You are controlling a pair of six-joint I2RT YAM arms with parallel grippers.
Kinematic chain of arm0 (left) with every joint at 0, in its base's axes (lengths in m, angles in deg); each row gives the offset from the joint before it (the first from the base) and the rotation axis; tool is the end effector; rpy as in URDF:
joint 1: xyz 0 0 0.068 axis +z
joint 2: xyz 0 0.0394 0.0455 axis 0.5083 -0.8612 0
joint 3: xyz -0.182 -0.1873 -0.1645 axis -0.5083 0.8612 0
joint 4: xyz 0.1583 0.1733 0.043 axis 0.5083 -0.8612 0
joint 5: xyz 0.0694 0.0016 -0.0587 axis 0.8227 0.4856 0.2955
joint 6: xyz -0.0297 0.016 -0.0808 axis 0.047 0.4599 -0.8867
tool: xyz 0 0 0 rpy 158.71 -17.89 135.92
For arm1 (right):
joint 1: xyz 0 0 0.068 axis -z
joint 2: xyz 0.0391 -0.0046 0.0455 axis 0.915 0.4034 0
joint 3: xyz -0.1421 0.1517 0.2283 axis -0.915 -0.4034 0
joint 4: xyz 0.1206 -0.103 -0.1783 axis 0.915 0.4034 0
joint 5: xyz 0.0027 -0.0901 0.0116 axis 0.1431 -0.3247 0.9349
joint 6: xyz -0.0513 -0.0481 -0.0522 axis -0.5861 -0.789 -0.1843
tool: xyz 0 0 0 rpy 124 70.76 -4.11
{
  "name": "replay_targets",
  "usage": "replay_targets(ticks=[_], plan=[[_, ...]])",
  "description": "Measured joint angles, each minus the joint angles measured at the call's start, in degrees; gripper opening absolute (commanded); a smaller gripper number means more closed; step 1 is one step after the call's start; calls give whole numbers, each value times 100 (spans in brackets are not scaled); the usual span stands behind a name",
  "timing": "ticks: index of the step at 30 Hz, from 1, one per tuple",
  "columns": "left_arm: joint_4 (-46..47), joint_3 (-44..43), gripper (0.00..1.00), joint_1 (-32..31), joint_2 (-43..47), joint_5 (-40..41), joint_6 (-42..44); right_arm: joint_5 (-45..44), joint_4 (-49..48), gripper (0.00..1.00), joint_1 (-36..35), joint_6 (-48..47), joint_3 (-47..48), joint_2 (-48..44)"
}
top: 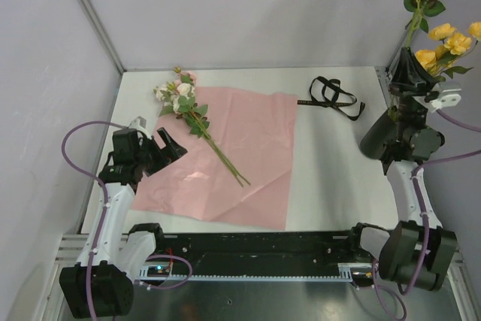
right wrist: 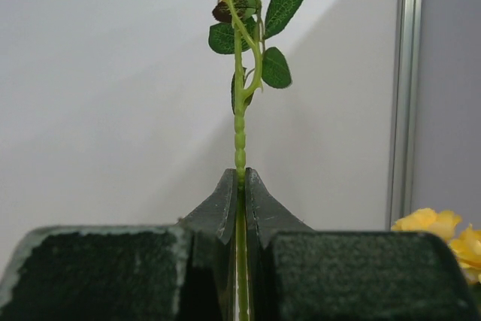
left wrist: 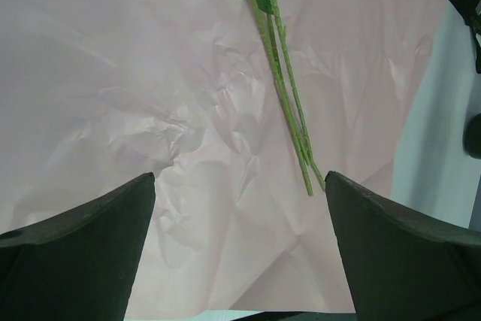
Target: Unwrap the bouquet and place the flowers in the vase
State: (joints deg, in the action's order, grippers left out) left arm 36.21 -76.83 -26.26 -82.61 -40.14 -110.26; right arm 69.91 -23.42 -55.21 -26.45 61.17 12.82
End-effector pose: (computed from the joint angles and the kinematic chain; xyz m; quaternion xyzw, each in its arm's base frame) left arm 0.1625 -0.0122 0.2628 -0.1965 0.8840 -0.2270 0.3584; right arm 0.2013 -0.0237 0.4845 -0.0369 0.3428 0.0052 0.9387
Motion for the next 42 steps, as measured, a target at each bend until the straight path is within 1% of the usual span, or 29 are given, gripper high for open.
replay_targets(ticks=[5, 11, 17, 23, 36, 42], plan=[[0, 0, 100, 0, -2, 9, 0, 575, -385, 0, 820, 501, 0, 531], [0, 0, 100, 0, -39, 4, 0, 960, -407, 0, 1303, 758, -7, 1082], [0, 2, 100, 0, -118, 4, 0, 1228, -422, 0, 1390, 793, 72, 1582], [0, 2, 100, 0, -118, 7, 0, 1355, -431, 0, 1390, 782, 365, 1971], [0, 2, 100, 4, -149, 7, 0, 1322, -490, 0, 1331, 590, 420, 2249], [0, 2, 100, 63, -157, 4, 2, 1182, -490, 0, 1333, 402, 138, 2256]])
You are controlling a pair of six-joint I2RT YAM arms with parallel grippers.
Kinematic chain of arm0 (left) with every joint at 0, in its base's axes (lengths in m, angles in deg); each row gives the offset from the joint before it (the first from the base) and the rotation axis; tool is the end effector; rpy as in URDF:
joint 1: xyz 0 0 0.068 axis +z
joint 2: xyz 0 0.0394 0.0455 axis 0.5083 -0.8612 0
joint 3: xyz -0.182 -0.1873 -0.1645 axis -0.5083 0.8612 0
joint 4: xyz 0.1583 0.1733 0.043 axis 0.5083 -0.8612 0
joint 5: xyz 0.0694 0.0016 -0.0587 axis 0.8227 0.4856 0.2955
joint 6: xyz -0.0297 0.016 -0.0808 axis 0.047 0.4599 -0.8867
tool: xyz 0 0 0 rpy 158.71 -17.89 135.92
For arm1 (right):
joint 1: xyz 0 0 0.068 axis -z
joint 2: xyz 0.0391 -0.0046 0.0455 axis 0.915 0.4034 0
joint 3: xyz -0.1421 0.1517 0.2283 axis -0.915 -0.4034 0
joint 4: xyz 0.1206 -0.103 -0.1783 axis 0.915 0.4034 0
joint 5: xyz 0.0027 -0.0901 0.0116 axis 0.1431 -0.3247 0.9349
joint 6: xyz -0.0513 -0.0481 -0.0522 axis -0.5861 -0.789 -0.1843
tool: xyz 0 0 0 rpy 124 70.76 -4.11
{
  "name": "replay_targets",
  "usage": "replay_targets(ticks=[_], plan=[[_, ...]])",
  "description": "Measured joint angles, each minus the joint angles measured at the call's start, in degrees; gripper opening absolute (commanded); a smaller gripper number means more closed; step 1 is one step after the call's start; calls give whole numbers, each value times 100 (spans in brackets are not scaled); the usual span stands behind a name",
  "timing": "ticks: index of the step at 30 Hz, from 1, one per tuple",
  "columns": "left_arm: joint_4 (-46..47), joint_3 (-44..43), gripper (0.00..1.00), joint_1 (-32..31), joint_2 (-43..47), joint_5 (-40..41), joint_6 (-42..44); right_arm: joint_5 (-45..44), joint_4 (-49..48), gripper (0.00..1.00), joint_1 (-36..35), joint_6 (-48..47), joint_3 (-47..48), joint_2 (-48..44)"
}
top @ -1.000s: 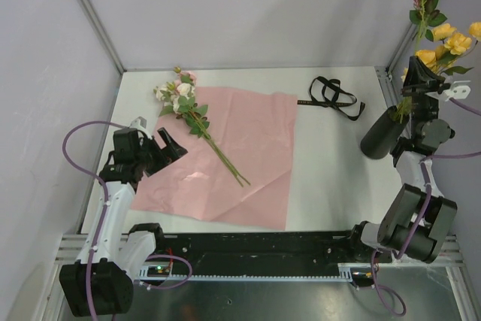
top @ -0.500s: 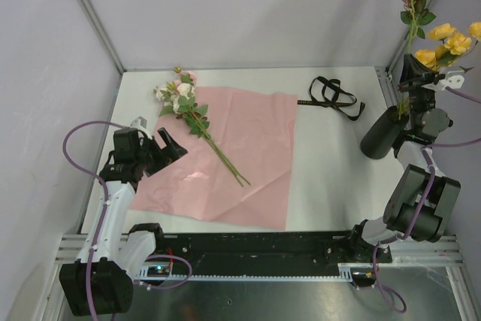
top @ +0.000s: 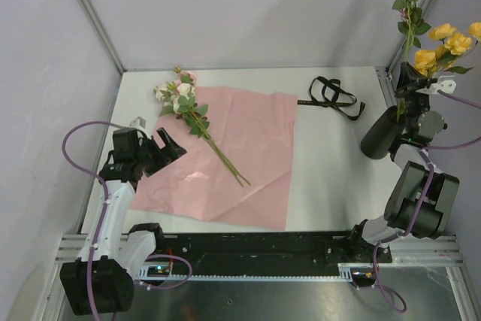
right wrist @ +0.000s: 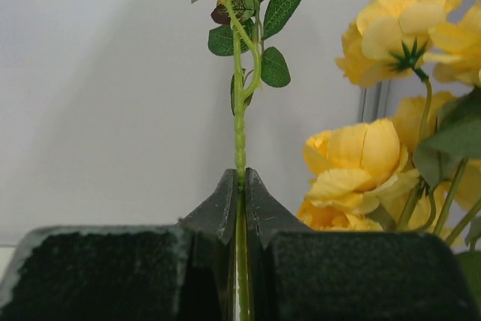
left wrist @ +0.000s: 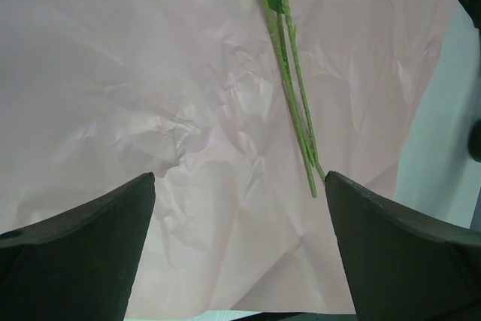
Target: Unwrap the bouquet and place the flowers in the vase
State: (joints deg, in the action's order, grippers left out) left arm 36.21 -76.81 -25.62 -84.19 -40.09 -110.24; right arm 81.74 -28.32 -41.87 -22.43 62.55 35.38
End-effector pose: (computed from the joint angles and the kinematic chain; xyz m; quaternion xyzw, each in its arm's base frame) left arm 0.1667 -0.0100 0.2587 -0.2050 0.8876 -0.2228 0.3472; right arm 0.3044 -0.1043 0.4026 -0.0276 0.4871 -0.0036 0.8729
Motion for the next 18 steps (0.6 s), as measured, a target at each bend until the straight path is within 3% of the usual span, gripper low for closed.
replay_targets(ticks=[12, 18], plan=[[0, 0, 100, 70, -61, -9, 0, -380, 0, 0, 68, -81, -575, -70], [0, 0, 100, 72, -61, -17, 0, -645, -2, 10, 83, -140, -1025, -413]])
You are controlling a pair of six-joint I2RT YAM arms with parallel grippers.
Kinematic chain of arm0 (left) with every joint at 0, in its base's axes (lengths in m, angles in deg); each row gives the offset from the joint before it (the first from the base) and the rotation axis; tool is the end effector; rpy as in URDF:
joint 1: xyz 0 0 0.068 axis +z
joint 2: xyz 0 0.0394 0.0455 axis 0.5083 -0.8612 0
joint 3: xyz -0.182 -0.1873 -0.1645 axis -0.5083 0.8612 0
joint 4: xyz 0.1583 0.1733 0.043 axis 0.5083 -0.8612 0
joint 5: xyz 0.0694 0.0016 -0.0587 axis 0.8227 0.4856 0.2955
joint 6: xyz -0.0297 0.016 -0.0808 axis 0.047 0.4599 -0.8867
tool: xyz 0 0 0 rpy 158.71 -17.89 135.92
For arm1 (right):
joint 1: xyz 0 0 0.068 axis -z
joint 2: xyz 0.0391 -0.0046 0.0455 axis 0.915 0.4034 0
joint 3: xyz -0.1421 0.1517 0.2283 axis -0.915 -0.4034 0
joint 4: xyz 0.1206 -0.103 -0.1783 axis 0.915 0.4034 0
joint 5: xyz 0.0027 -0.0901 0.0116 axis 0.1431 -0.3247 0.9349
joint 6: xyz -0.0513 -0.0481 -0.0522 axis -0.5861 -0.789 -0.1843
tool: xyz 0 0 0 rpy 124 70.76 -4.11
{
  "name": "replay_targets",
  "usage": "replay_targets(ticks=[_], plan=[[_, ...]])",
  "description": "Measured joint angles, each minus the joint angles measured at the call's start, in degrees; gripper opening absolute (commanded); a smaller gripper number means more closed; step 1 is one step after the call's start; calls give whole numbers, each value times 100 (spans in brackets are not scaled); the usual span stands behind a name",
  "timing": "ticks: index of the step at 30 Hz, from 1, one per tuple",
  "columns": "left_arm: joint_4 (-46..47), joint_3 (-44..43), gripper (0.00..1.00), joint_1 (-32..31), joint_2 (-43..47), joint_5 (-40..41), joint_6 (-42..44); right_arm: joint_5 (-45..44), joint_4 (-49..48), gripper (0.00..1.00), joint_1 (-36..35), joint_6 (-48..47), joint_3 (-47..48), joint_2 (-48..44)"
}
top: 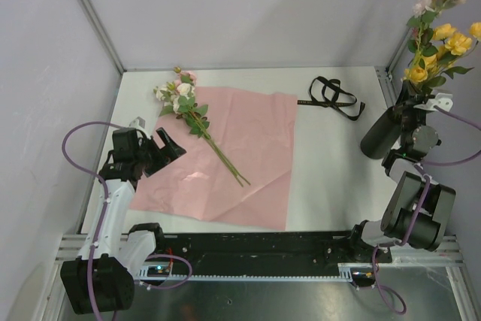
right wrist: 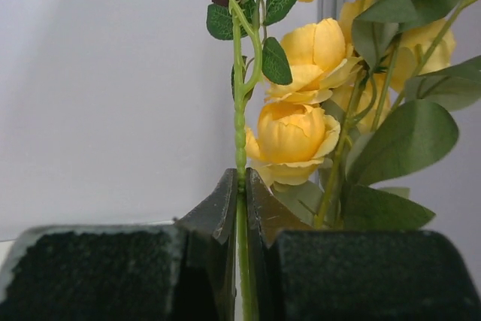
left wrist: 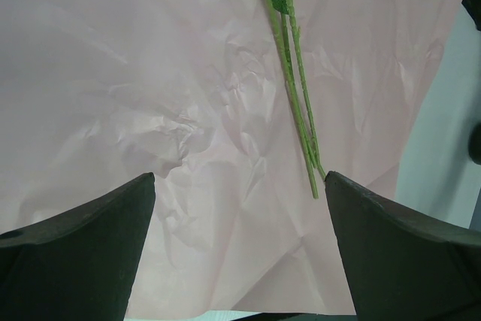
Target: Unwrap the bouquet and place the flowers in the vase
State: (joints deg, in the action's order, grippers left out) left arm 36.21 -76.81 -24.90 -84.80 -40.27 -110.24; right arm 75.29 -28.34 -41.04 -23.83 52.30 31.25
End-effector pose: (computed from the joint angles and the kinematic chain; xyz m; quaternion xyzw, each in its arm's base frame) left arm 0.1683 -0.0080 0.2572 -0.2113 0.8879 -0.2213 0.3434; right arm 0.2795 -0.1069 0.3664 0.0357 0.5189 -0.0373 0.8533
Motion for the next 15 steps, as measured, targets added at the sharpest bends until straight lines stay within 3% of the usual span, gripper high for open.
replay_targets(ticks=[4, 11, 15], plan=[[0, 0, 100, 0, 0, -4, 0, -125, -9, 18, 4, -55, -240, -264], [0, 0, 99, 0, 4, -9, 0, -420, -11, 48, 4, -59, -741, -901], [0, 0, 100, 0, 50, -13, -2, -619, -11, 53, 2, -33, -977, -1303]])
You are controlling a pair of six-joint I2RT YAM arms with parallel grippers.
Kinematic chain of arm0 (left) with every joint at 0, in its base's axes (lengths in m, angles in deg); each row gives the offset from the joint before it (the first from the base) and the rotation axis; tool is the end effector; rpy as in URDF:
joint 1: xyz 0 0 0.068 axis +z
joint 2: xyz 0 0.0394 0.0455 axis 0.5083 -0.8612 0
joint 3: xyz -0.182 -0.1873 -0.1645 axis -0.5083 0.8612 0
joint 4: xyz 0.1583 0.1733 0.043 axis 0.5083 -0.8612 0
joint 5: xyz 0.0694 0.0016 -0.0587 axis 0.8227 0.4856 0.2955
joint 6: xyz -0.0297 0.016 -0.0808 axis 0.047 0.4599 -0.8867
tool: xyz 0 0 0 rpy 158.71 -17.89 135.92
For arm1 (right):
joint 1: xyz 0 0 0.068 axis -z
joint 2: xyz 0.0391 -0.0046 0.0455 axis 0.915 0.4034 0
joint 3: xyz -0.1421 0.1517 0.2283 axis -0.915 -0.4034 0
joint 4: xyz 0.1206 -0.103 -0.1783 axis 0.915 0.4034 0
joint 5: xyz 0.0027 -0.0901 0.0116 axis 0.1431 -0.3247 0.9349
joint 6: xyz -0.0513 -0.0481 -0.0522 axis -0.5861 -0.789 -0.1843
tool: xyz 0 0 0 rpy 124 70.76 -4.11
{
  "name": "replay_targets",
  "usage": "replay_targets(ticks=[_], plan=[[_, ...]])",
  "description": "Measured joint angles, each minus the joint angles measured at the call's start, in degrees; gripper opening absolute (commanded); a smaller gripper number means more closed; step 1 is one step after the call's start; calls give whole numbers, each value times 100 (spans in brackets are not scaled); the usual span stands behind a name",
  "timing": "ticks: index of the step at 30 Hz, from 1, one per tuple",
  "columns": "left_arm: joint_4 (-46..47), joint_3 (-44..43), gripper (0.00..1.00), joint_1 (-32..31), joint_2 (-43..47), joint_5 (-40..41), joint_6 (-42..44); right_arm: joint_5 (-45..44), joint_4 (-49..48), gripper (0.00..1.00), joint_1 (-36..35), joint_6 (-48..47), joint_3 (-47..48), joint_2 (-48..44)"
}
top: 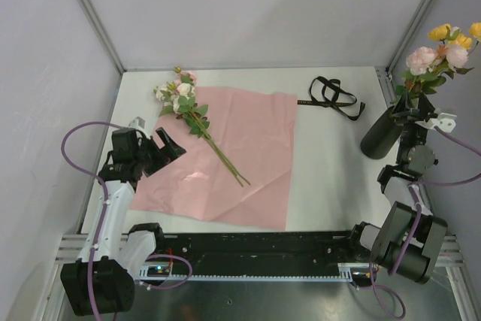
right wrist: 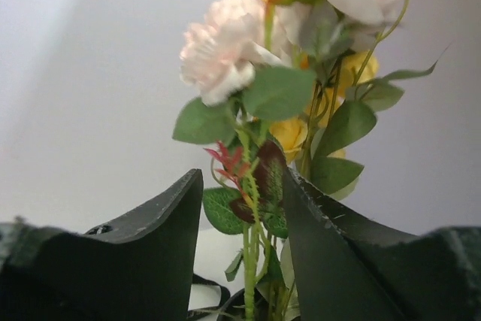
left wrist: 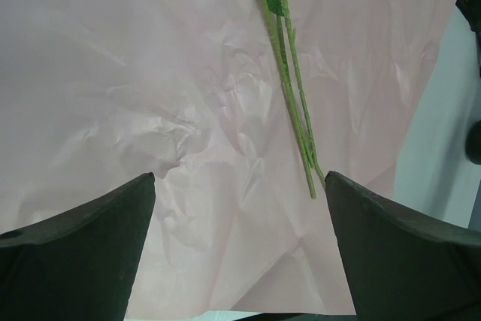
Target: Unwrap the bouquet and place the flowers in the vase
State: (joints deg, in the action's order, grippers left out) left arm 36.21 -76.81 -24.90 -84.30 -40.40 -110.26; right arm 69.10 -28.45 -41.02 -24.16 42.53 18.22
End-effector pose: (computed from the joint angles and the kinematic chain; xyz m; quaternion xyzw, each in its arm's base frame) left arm 0.1670 -0.0083 0.2586 -0.2098 0.8865 -0.2229 0.3471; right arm 0.2198 -0.0879 0.3676 0.0703 0.4844 -0.0719 0.8691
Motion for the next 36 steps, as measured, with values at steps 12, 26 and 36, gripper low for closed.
replay_targets(ticks=[12, 26, 36], plan=[[0, 0, 100, 2, 321, -15, 0, -796, 2380, 52, -514, 372, 299, -2186], [2, 7, 100, 2, 435, -11, 0, -1281, 6395, 52, -3827, 885, 1744, -1794], [2, 17, 99, 13, 542, 35, 0, -1467, 7243, 51, -6205, 1003, 2922, 1054]])
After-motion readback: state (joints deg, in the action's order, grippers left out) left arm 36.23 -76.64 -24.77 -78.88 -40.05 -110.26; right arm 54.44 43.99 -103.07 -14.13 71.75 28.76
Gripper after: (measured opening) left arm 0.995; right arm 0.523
